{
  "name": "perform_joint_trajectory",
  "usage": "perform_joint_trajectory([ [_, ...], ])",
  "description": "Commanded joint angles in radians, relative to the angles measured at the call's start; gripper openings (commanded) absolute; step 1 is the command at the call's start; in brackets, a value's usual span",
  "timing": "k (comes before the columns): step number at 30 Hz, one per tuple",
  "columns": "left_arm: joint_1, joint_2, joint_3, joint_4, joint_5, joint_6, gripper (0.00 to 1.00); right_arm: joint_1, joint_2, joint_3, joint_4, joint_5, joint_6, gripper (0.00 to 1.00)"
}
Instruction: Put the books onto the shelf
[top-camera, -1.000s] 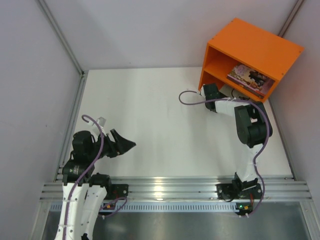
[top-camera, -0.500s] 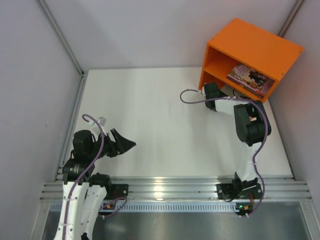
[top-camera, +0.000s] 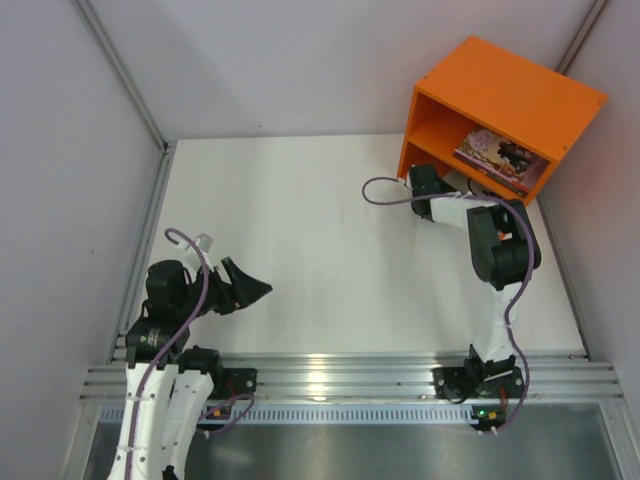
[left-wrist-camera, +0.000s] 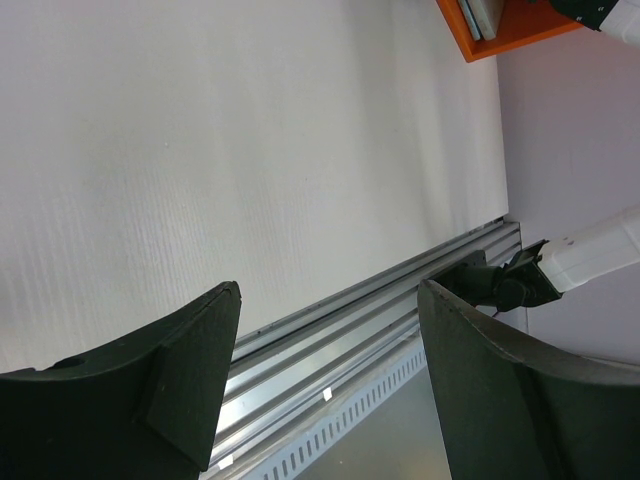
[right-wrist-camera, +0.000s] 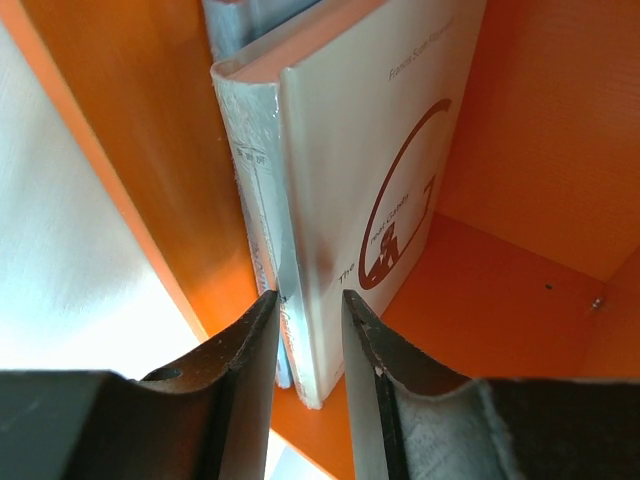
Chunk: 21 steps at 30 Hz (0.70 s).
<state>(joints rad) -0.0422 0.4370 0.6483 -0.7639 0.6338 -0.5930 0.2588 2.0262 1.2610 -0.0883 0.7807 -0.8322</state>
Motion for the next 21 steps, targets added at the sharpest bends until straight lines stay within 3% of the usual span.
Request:
perform_joint_trajectory([
  [1,-0.004,0.002,0.001,0.048,0.0,0.009,0.77,-0.023,0.011,0.055,0.045,0.032,0.015,0.31],
  [14,-0.004,0.002,-0.001,0.048,-0.002,0.01,0.77,-0.024,0.0,0.049,0.041,0.014,0.024,0.32],
  [21,-0.004,0.0,-0.001,0.048,0.0,0.01,0.77,-0.021,-0.037,0.003,0.03,-0.04,0.033,0.49],
])
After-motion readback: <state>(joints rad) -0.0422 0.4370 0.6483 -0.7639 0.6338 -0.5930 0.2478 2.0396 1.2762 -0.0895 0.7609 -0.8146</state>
